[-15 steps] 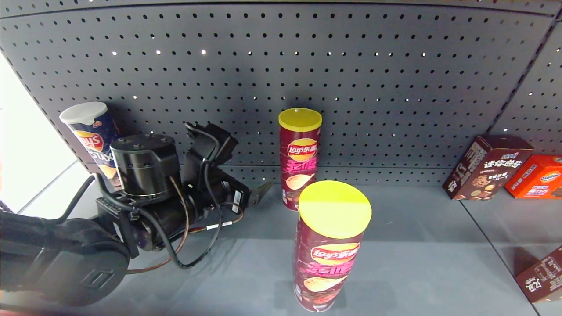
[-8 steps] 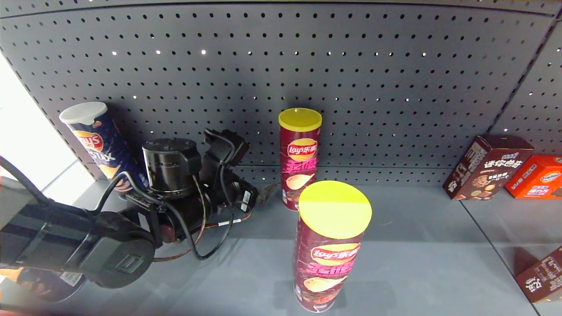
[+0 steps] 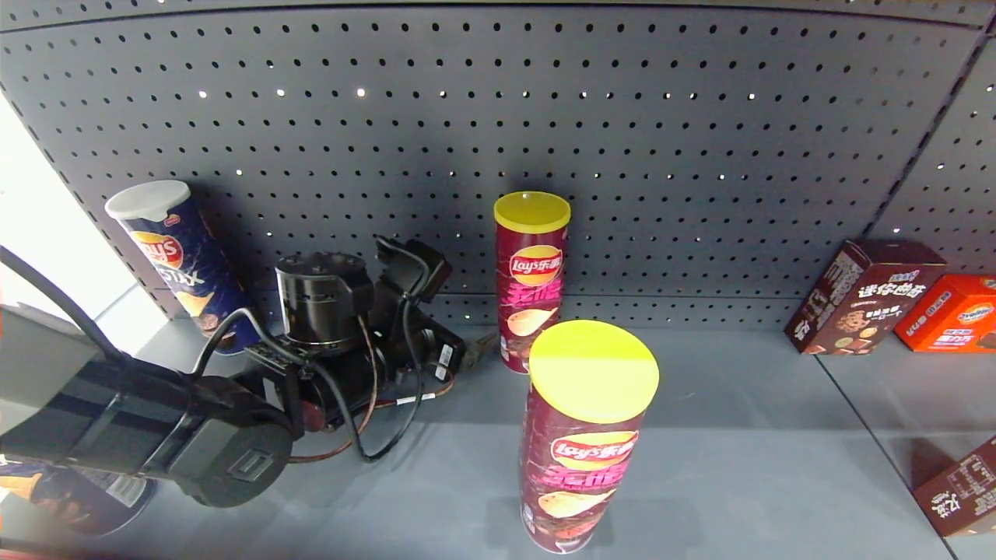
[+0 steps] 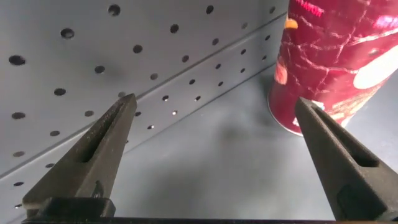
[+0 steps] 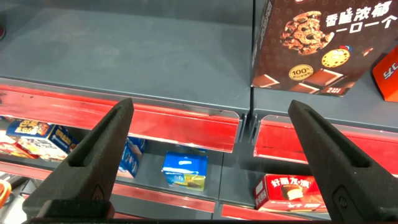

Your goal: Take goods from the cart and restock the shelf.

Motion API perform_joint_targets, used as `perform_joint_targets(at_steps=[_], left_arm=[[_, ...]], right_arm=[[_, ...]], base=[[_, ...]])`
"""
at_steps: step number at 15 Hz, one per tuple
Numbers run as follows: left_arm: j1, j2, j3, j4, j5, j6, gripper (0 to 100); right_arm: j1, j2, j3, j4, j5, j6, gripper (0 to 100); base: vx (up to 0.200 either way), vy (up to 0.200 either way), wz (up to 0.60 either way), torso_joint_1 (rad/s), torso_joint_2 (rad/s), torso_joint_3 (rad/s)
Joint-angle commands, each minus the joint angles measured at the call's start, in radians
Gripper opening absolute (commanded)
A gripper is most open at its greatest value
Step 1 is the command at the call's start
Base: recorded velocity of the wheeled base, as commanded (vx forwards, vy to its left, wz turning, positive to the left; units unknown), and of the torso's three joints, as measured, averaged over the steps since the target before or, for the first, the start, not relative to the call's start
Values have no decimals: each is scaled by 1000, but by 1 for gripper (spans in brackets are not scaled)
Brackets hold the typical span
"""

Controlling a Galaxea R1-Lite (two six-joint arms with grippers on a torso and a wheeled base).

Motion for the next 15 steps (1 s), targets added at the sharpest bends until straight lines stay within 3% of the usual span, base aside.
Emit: perform_joint_targets(at_steps=[1, 12, 15], left_arm=[[-3, 10, -4, 0, 0, 0, 100], [-23, 13, -7, -4, 2, -2, 100], [-53, -114, 70, -4, 0, -2, 100]], right_arm=[[1, 2, 0, 0, 0, 0, 100], [1, 2, 0, 0, 0, 0, 100], [1, 2, 0, 0, 0, 0, 100]], base=[[0, 0, 0, 0, 0, 0], [0, 0, 0, 0, 0, 0], [0, 0, 0, 0, 0, 0]])
